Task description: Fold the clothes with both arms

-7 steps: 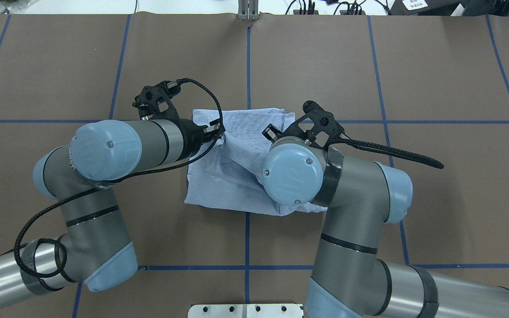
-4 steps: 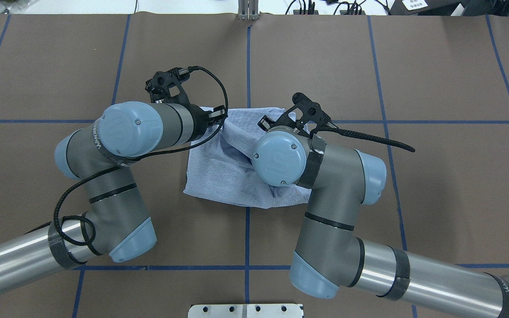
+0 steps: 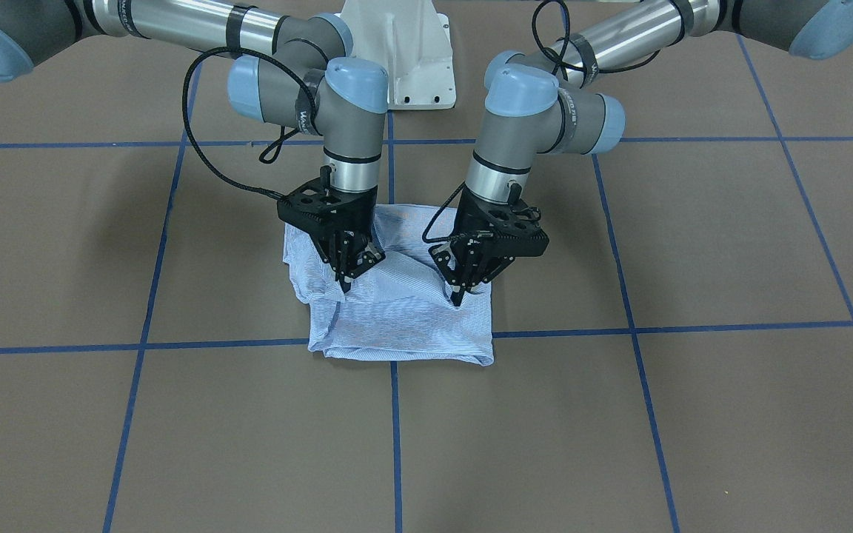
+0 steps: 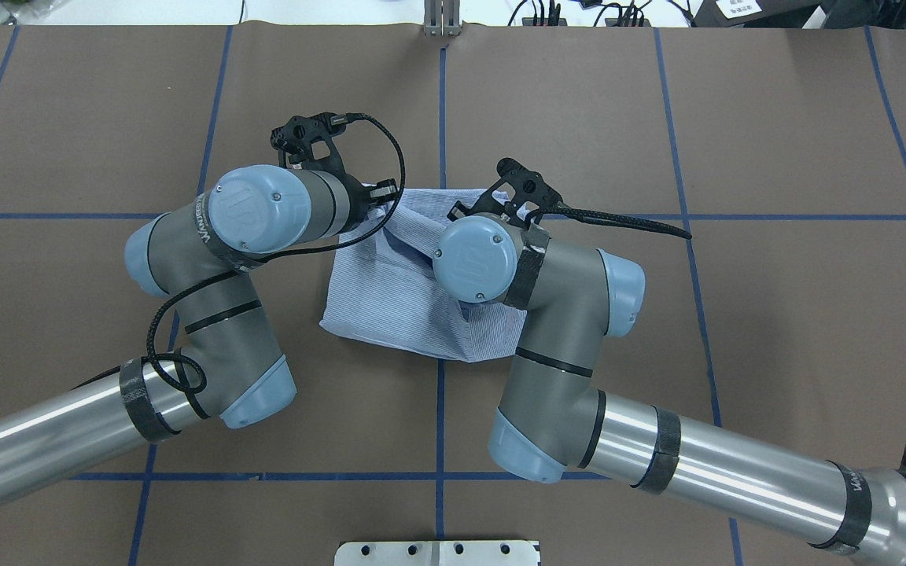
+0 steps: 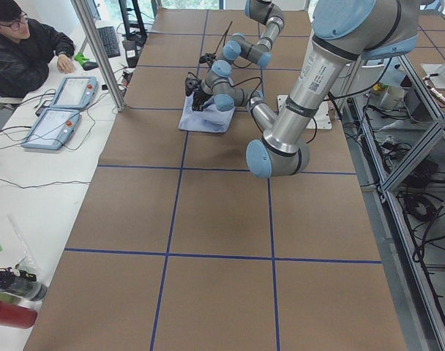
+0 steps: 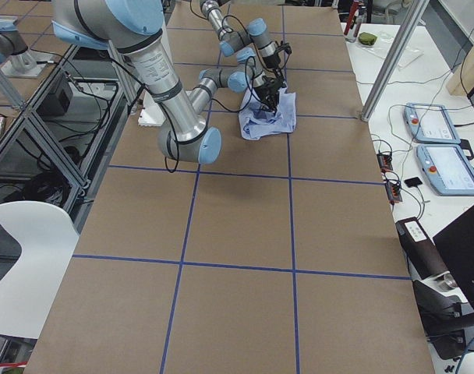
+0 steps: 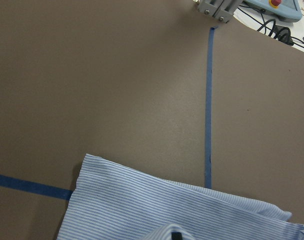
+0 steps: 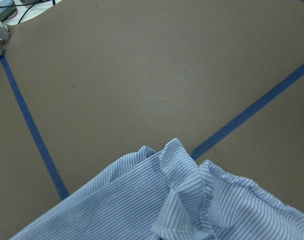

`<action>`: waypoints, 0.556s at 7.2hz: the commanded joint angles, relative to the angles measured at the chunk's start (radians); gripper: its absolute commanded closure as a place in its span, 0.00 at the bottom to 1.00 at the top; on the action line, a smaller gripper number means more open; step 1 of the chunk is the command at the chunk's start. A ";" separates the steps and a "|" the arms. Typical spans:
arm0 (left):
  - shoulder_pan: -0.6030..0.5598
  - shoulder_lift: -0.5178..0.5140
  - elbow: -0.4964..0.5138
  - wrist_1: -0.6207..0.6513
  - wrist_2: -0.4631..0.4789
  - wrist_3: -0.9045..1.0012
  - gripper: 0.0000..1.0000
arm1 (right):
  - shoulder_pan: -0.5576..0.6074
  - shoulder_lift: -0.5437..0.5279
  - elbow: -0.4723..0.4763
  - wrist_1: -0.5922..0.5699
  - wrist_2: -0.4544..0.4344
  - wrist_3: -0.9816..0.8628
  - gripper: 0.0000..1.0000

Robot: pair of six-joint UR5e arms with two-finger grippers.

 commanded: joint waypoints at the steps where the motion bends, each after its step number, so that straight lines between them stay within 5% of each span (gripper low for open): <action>1: -0.005 0.000 0.055 -0.040 0.006 0.094 0.01 | 0.040 0.002 -0.006 0.006 0.078 -0.074 0.14; 2: -0.029 0.002 0.051 -0.066 -0.004 0.190 0.00 | 0.086 0.004 0.004 -0.005 0.169 -0.109 0.00; 4: -0.133 0.023 0.034 -0.085 -0.211 0.366 0.00 | 0.154 -0.007 0.060 -0.010 0.296 -0.204 0.00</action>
